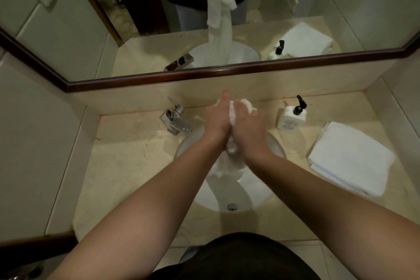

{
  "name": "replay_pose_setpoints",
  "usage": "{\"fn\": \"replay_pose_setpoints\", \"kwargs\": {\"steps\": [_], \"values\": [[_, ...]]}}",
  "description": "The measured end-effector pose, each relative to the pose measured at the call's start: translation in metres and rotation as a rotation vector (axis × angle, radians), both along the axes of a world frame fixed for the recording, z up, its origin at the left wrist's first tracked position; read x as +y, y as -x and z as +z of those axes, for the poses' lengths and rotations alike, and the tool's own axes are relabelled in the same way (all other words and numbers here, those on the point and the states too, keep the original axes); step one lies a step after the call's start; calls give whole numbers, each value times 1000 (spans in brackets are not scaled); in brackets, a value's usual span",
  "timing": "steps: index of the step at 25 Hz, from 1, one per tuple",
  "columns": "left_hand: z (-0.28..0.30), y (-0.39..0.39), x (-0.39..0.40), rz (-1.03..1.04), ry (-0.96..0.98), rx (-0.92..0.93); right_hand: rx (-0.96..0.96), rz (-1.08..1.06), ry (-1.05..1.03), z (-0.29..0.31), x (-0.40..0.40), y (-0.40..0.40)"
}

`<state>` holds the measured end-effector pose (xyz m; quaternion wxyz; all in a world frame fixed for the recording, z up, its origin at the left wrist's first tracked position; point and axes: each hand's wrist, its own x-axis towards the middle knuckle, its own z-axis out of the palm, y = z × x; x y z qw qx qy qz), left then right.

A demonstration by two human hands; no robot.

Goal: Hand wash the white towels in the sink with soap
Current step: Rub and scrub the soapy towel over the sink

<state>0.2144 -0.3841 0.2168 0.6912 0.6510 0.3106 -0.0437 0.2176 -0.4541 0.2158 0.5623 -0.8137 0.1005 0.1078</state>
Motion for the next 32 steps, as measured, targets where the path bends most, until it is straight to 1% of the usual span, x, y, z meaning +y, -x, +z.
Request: {"fn": "replay_pose_setpoints", "kwargs": {"steps": [1,2,4,6,7,8,11,13,15,17,18,20,22,25,26,29,30,32], "values": [[-1,-1,-1,29,31,21,33,6,-35,1,0,3],[-4,0,-2,13,15,20,53,-33,-61,3,0,4],[-5,3,-4,-42,-38,5,-5,-109,-45,3,-1,3],[0,5,0,22,-24,22,-10,-128,-155,8,3,11],[3,5,3,61,-1,39,-15,-98,-186,5,7,14],[5,6,3,72,15,44,-17,-82,-192,4,9,15],[5,11,-2,-3,2,6,-19,-208,-230,9,6,6],[5,10,1,52,-16,11,-10,-159,-247,7,7,10],[3,10,2,70,-15,44,8,-105,-219,7,6,17],[3,17,-3,16,0,32,-8,-174,-205,9,3,16],[3,17,-4,8,-6,31,-3,-215,-231,10,3,16],[7,14,2,97,5,78,17,-188,-266,16,10,24],[11,7,4,172,25,89,25,-151,-240,19,15,22],[14,1,-8,50,-99,-27,40,-321,-210,28,9,-2],[15,0,-8,45,-107,-29,32,-316,-219,27,9,-2],[12,-1,1,59,-76,80,67,-159,-268,12,13,15],[8,2,-2,43,-66,81,71,-159,-257,10,11,14],[7,6,-13,10,-36,56,60,-275,-247,10,3,1]]}}
